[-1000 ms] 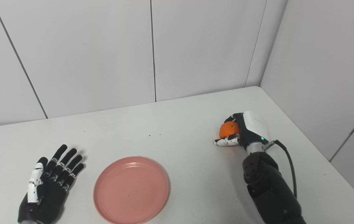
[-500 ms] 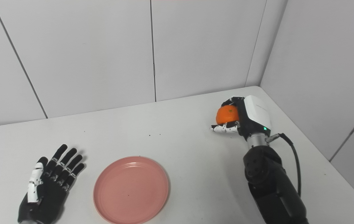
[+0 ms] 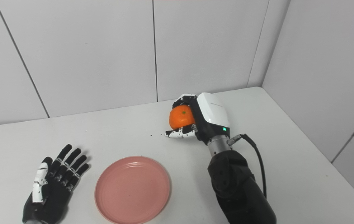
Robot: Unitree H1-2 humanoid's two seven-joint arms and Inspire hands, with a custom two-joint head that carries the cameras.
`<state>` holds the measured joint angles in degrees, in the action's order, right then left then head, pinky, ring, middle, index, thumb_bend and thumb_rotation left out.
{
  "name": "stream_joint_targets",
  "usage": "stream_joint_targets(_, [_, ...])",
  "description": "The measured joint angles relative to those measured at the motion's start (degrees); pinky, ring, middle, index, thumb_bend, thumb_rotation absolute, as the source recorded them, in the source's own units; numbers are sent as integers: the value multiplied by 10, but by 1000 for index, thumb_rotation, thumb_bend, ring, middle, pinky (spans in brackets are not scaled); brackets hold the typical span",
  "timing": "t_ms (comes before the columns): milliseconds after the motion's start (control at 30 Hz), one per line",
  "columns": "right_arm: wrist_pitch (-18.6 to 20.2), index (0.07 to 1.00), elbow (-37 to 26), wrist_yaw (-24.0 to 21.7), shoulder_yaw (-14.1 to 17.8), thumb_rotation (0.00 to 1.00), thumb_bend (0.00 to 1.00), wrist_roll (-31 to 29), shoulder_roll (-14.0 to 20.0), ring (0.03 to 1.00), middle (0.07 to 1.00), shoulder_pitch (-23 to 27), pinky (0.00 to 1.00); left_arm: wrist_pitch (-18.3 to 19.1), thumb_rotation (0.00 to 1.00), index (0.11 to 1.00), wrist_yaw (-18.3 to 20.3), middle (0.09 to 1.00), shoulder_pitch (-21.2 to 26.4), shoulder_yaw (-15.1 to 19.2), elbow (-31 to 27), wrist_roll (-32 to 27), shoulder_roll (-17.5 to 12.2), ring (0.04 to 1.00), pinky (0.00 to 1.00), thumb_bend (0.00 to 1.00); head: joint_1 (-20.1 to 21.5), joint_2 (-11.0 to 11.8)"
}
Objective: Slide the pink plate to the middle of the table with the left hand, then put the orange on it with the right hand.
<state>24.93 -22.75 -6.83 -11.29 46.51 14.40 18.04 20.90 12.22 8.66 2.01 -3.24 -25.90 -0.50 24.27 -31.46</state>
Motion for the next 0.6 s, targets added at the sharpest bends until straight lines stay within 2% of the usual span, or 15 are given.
stream_joint_targets(67, [-1, 520, -1, -7, -21, 0, 527, 9, -17, 384, 447, 0, 318, -1, 1000, 891, -1, 894, 0, -4, 0, 5, 4, 886, 894, 339, 0, 0])
stream_joint_targets(100, [-1, 521, -2, -14, -28, 0, 527, 13, -23, 382, 447, 0, 315, -1, 1000, 891, -2, 895, -1, -6, -1, 8, 7, 887, 897, 343, -21, -3])
stream_joint_targets(200, [-5, 524, -5, -24, -53, 0, 526, 24, -39, 371, 439, 1, 304, -1, 1000, 892, -7, 896, -4, -11, -6, 14, 14, 888, 897, 348, -34, -7])
stream_joint_targets(233, [-7, 523, -6, -28, -59, 0, 526, 26, -44, 366, 438, 1, 295, -1, 1000, 892, -10, 895, -6, -12, -9, 16, 16, 885, 895, 352, -54, -12])
stream_joint_targets(367, [-8, 521, -8, -43, -75, 0, 526, 41, -58, 370, 438, 2, 301, -1, 1000, 892, -13, 898, -10, -16, -14, 25, 24, 885, 894, 360, -80, -21])
stream_joint_targets(433, [-8, 522, -8, -52, -81, 0, 526, 40, -66, 364, 435, 2, 294, -1, 1000, 889, -16, 897, -11, -18, -15, 27, 28, 886, 890, 365, -80, -21])
stream_joint_targets(600, [-24, 523, -6, -61, -103, 0, 525, 34, -77, 339, 426, -5, 266, -1, 1000, 888, -27, 894, -13, -26, -19, 39, 40, 883, 889, 366, -120, -38])
